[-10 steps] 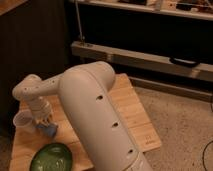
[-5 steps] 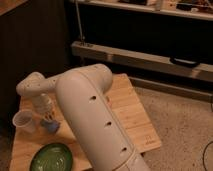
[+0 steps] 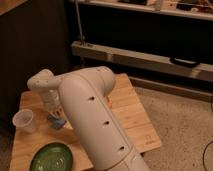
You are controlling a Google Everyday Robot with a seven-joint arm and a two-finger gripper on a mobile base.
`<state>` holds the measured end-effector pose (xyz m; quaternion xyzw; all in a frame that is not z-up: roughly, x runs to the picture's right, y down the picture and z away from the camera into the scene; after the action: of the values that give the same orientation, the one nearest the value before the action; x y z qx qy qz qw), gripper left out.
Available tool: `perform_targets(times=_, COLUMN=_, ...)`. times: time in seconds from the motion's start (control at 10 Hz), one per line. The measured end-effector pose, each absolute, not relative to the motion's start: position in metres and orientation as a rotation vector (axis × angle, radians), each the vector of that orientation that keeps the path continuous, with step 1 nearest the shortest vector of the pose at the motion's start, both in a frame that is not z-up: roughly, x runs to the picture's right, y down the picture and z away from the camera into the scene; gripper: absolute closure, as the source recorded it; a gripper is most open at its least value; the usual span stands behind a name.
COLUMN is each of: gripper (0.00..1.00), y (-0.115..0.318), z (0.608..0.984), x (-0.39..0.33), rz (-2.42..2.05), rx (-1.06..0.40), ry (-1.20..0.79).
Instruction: Wipe the white sponge on the table
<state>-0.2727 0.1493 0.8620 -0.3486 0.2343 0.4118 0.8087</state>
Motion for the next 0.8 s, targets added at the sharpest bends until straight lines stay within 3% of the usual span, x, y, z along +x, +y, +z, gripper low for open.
perform_targets(times=0.4, gripper=0.86, y=0.167, z=0.851, x=-0.219, rz=0.949, rx=-0.766, ry=0.525)
perform_targets(times=0.8, gripper=0.86, y=0.215, z=0.8, x=-0.228, rz=0.946, rx=-0.81, ry=0.449)
